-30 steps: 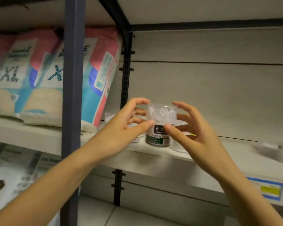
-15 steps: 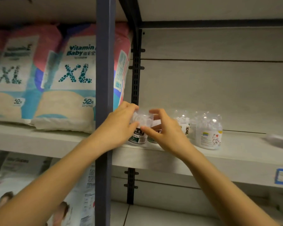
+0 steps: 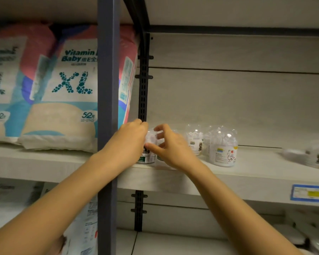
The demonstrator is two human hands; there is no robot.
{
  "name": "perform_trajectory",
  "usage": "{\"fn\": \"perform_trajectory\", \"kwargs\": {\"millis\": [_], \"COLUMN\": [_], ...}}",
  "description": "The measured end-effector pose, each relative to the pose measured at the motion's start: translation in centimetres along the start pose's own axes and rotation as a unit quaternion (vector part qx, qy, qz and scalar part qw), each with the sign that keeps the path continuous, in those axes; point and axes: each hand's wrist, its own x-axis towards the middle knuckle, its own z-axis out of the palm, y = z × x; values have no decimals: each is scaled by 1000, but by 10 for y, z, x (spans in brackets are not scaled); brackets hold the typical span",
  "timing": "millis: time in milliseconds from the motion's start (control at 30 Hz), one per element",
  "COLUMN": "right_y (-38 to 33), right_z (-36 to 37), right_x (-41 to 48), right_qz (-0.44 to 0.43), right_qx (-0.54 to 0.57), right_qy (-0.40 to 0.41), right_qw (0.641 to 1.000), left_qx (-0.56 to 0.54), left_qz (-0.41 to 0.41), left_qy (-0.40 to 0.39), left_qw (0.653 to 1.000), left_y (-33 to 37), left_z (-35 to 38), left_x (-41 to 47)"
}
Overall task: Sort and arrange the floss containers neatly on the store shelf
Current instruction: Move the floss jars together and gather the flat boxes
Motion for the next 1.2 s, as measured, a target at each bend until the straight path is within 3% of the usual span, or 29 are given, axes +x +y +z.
{"fn": "perform_trajectory", "kwargs": {"millis": [267, 433, 633, 933, 1200], "right_y": [6, 15, 65, 187, 284], "right_z": [3, -37, -98, -212, -314], "right_x": [-8, -33, -72, -137, -164], "right_qz": [-52, -33, 28, 47, 63], "right_qx": [-30, 51, 104, 62, 51], "right_qy": [57, 105, 116, 108, 85], "right_qw": [997, 993, 987, 991, 993], "left_qx": [-40, -167, -323, -379, -419], "left_qz": [-20, 19, 32, 41, -1], "left_qy": [38, 150, 129, 89, 37], "left_qw": [998, 974, 937, 920, 907], "left_y": [1, 23, 91, 241, 368], "left_z": [3, 7, 19, 56, 88], "left_x": [-3, -7, 1, 27, 68]}}
